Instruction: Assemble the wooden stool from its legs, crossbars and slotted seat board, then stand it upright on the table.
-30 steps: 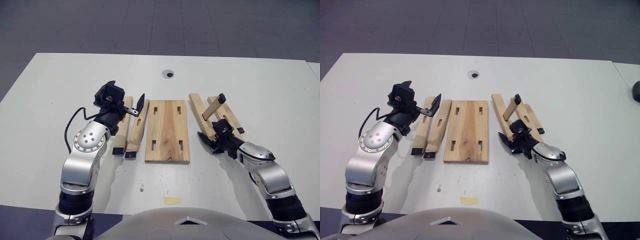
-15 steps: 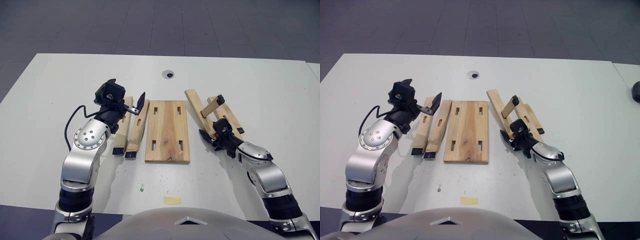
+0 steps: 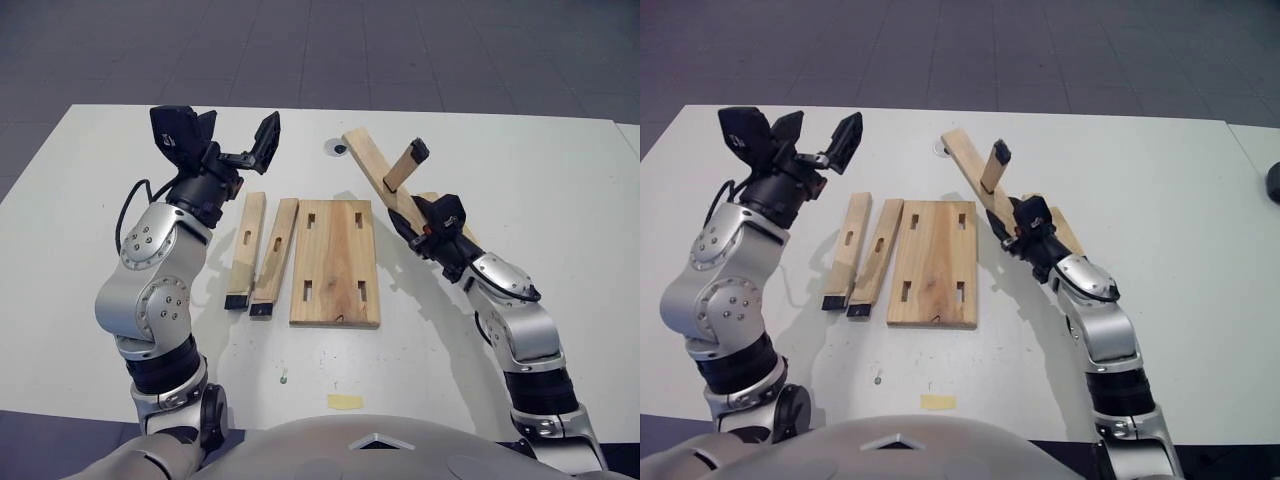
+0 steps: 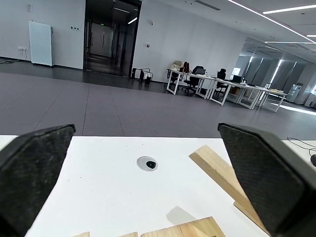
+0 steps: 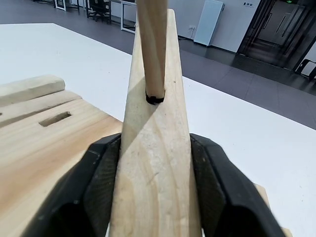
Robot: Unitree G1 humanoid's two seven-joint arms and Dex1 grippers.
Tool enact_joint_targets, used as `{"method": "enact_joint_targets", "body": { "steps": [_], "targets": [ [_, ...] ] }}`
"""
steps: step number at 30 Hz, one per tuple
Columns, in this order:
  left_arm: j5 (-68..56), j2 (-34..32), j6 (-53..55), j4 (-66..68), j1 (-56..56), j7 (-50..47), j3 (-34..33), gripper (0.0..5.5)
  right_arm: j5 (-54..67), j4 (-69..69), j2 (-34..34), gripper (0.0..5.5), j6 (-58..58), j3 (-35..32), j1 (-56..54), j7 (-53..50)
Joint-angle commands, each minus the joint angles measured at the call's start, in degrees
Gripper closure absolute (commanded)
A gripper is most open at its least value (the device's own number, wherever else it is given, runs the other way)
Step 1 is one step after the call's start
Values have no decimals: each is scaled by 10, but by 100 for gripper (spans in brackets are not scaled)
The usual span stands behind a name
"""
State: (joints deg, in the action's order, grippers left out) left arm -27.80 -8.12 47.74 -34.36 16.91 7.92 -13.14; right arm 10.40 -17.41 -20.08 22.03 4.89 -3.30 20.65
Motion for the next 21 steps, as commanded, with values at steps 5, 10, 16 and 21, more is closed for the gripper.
{"method": "enact_joint_targets", "body": {
  "steps": [5,10,16,21],
  "targets": [
    [-49,15,29,14,18,-24,-19,10,-8,-30,3,347,-19,3,20,4],
    [-299,97,62,43,67,-105,-117,10,20,-27,11,347,-89,-9,1,44],
    [-474,93,72,111,80,-197,-122,10,105,-65,30,347,-87,21,0,118],
    [-520,69,63,107,86,-241,-86,10,126,-82,33,347,-77,37,2,133]
  ]
}}
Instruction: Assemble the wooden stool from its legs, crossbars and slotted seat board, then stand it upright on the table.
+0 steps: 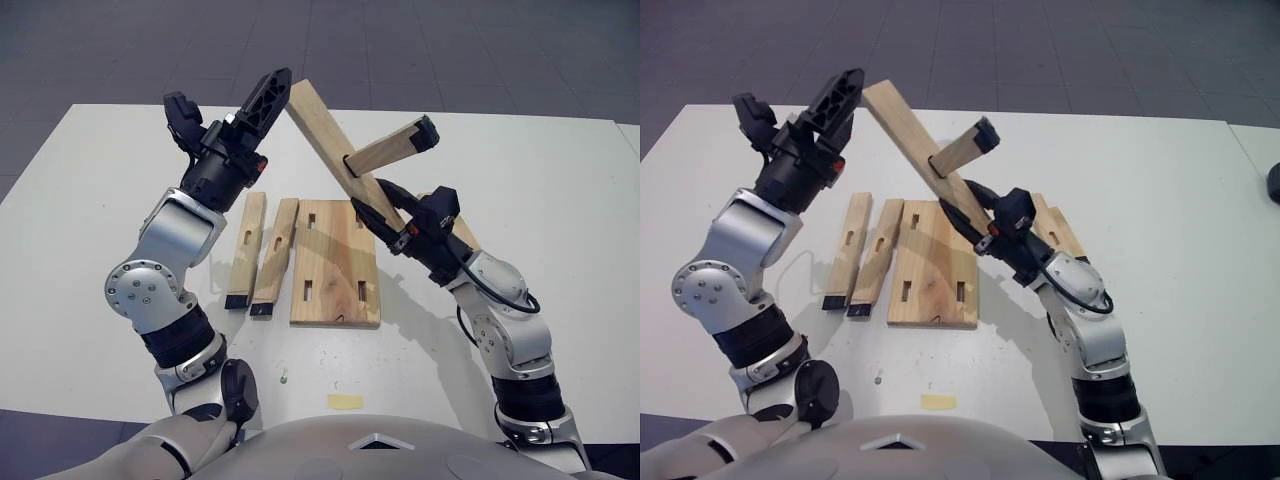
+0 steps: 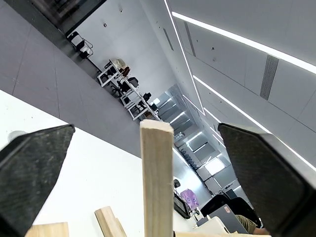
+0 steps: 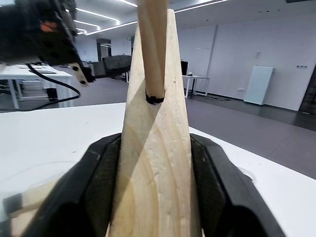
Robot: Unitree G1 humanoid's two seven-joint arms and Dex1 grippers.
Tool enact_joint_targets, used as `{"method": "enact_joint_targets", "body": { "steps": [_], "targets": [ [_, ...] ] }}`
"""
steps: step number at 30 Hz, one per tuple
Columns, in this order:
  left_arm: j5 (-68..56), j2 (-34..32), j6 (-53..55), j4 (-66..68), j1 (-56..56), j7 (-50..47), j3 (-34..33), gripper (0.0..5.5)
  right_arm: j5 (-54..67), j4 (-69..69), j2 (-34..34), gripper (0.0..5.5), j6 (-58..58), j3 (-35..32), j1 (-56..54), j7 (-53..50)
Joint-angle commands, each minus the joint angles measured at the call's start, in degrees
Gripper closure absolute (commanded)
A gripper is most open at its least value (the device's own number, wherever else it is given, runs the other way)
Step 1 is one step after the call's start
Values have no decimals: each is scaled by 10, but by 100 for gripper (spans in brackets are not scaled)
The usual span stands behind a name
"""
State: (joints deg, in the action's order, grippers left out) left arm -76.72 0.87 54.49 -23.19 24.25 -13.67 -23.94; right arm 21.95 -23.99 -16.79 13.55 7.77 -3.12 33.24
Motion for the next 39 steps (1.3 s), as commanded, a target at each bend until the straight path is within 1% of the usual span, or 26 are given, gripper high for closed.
{"method": "enact_joint_targets", "body": {
  "steps": [1,3,7,10,20,25,29,30,32,39],
  "targets": [
    [-40,-27,-8,-8,14,-30,26,29,12,-18,0,347,10,11,1,10],
    [-62,-41,-16,-13,15,-32,34,49,15,-19,1,347,12,14,3,11],
    [-95,-73,-25,-23,11,-42,54,124,13,-21,2,347,10,15,5,8],
    [-112,-89,-36,-25,10,-52,71,170,12,-21,2,347,9,17,6,6],
    [-122,-126,-91,-58,-7,-81,100,344,20,-16,3,347,20,20,-6,12],
    [-110,-149,-107,-61,-6,-68,109,428,23,-12,6,347,23,18,0,6],
    [-108,-150,-128,-63,-11,-52,112,436,22,-5,8,347,26,17,3,2],
    [-106,-152,-131,-64,-12,-48,113,436,22,-4,8,310,28,16,2,1],
    [-102,-152,-141,-66,-11,-46,114,440,18,-1,9,292,31,16,-2,-6],
    [-66,-160,-186,-67,2,-40,95,444,2,18,5,173,32,11,-1,-23]
  ]
}}
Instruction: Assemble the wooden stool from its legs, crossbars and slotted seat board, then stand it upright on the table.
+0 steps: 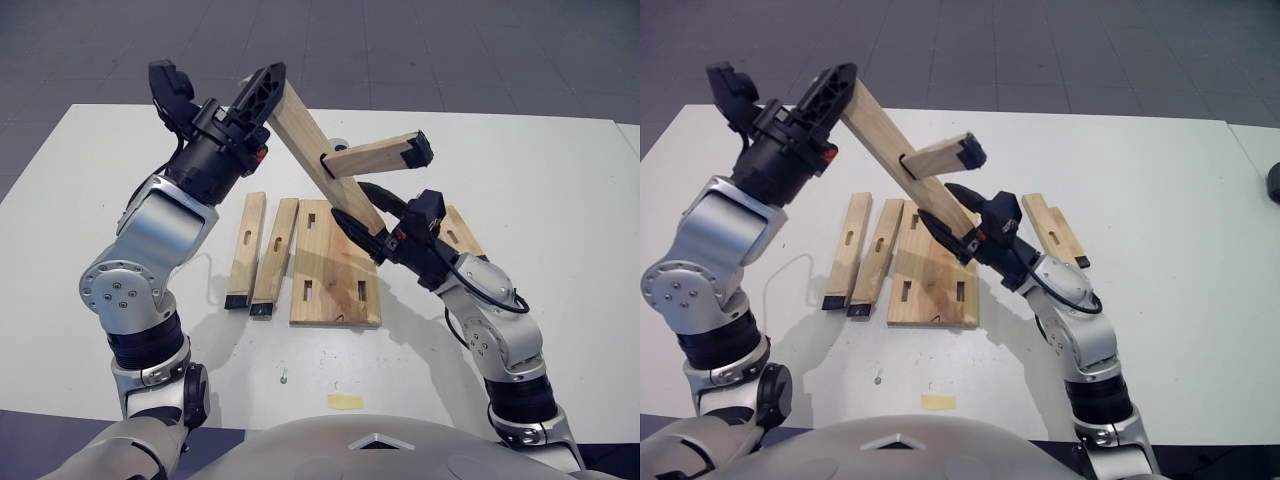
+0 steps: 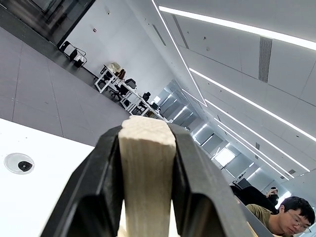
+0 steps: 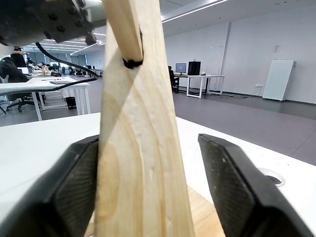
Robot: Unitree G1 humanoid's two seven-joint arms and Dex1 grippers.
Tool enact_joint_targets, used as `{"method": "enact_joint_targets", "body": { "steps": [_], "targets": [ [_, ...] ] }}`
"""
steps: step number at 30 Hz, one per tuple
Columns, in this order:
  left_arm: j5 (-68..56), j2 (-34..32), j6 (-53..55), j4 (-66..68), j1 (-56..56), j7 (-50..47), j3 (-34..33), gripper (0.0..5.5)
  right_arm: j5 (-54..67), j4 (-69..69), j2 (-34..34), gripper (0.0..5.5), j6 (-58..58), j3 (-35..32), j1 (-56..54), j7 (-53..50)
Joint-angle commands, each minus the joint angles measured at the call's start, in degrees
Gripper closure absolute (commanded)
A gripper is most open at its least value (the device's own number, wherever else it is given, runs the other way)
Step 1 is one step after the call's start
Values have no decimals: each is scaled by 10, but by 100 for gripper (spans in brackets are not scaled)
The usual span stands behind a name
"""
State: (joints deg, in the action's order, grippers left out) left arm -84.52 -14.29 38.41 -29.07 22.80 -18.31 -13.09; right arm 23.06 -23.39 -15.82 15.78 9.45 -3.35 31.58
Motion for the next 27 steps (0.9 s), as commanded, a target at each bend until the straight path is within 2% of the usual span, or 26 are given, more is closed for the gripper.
{"method": "enact_joint_targets", "body": {
  "steps": [1,10,17,23,27],
  "targets": [
    [15,-14,-30,-8,19,7,-17,445,-13,15,-7,161,10,-8,3,-9],
    [30,-56,-46,-4,11,14,-50,445,-29,42,-40,16,36,-35,17,-16],
    [26,-88,-49,-12,-6,12,-81,445,-59,61,-114,10,65,-52,7,13],
    [14,-115,-42,-12,-15,23,-91,445,-80,52,-222,10,65,-26,49,125],
    [4,-134,-33,-23,-46,34,-96,445,-111,37,-267,10,51,8,83,171]
  ]
}}
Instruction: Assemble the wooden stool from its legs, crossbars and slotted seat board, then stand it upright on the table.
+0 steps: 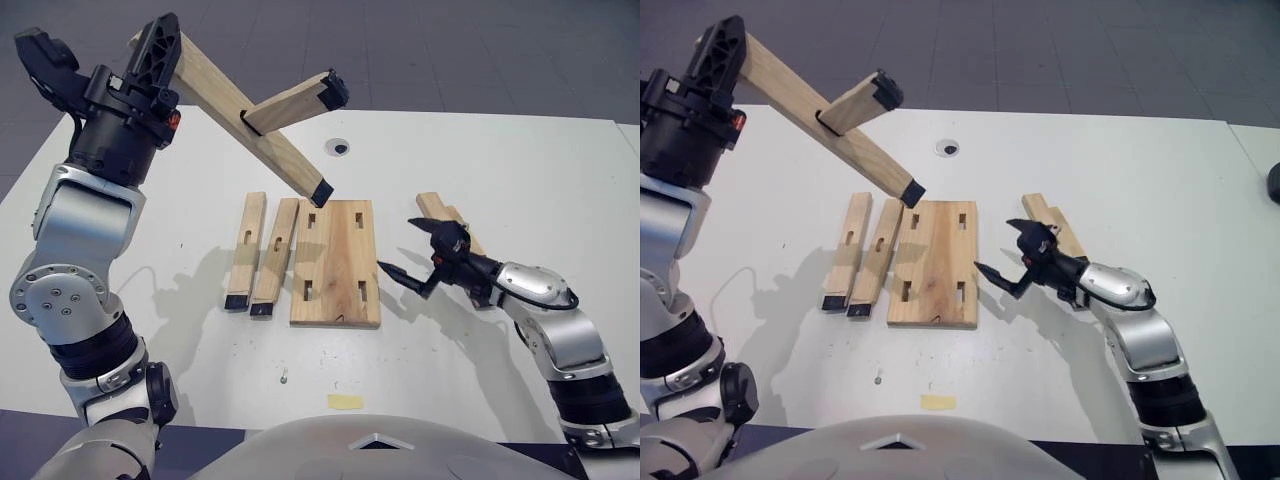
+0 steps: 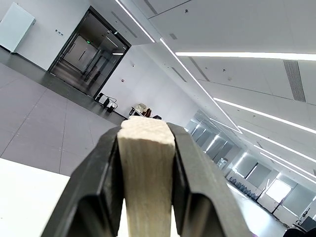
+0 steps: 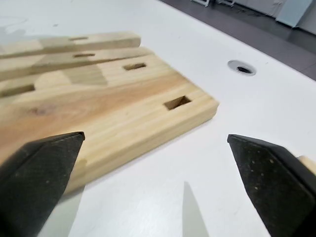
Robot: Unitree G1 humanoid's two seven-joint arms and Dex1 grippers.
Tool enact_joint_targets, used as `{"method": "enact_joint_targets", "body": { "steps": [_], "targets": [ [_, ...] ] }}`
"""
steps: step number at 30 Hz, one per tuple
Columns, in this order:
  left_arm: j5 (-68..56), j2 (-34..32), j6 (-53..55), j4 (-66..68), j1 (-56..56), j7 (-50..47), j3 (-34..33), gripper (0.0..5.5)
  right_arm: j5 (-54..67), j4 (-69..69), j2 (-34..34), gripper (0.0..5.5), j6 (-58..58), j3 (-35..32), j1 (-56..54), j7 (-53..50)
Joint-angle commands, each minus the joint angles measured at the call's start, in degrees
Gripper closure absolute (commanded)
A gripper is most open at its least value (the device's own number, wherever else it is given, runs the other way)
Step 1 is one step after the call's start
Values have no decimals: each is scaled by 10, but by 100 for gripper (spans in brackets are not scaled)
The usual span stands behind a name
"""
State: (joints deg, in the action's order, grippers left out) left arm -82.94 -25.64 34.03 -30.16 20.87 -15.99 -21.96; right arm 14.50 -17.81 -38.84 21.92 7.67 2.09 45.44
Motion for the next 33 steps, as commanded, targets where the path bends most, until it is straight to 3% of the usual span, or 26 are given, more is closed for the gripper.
{"method": "enact_joint_targets", "body": {
  "steps": [1,5,13,22,26,33],
  "targets": [
    [-17,-27,12,-18,-38,13,-11,445,-32,-19,-45,10,-14,32,35,41],
    [-27,-45,13,-27,-71,14,-23,445,-44,-20,-66,10,-45,55,61,81],
    [2,-59,22,9,-56,28,11,445,-63,39,82,10,-62,123,-18,19],
    [77,-44,35,0,-72,37,66,445,-89,57,148,10,-65,152,-49,-24],
    [92,-51,34,-12,-88,36,54,445,-95,71,177,10,-73,141,-62,-54],
    [21,-46,22,-106,-177,-38,-3,445,-56,-5,169,10,-52,49,3,-101]
  ]
}}
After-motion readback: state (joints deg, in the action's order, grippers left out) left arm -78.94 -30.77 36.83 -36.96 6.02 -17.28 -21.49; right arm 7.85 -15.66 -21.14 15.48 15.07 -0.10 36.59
